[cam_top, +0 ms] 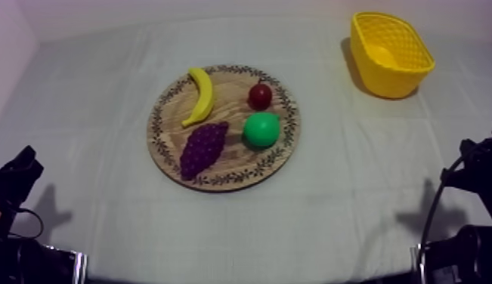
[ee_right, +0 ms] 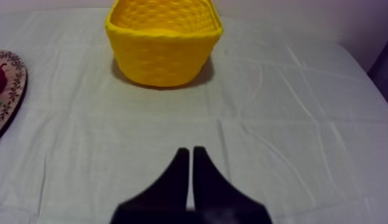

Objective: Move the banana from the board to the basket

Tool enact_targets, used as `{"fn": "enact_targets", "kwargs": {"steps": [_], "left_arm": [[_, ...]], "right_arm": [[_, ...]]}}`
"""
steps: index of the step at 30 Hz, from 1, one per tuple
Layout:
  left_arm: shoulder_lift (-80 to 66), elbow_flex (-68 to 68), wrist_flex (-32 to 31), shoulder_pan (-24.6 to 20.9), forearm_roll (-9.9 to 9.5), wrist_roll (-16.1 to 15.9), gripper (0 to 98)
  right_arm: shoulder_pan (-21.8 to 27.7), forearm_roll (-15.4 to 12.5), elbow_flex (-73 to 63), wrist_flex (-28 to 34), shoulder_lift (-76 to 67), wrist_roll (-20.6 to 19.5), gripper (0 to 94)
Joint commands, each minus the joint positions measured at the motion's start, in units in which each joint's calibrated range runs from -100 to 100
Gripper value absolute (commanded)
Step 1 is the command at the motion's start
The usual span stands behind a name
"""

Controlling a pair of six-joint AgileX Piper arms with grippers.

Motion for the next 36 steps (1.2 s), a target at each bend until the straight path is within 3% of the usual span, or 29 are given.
{"fn": "enact_targets", "kwargs": {"steps": [1,18,22,28,36], "left_arm": [[-0.05,-0.01,0.00,-0.02,-0.03,0.01,0.1],[-0.05,-0.01,0.00,-0.02,-0.03,0.01,0.1],[-0.05,-0.01,0.00,-0.02,-0.03,0.01,0.1],[-0.05,-0.01,0.00,-0.02,-0.03,-0.01,0.1],[-0.05,-0.01,0.00,-0.02,-0.03,-0.02,0.1]], "right_arm": [[0.00,0.02,0.03,0.04,-0.03,-0.01,0.3],[0.00,0.02,0.03,0.12,-0.03,-0.08,0.3],[0.00,0.04,0.03,1.51,-0.03,-1.80,0.3],[-0.87,2.04,-3.11,2.97,1.59,-7.19,0.3],[-6.36,3.30,-24.37,4.86,19.05,-15.83,0.4]]}}
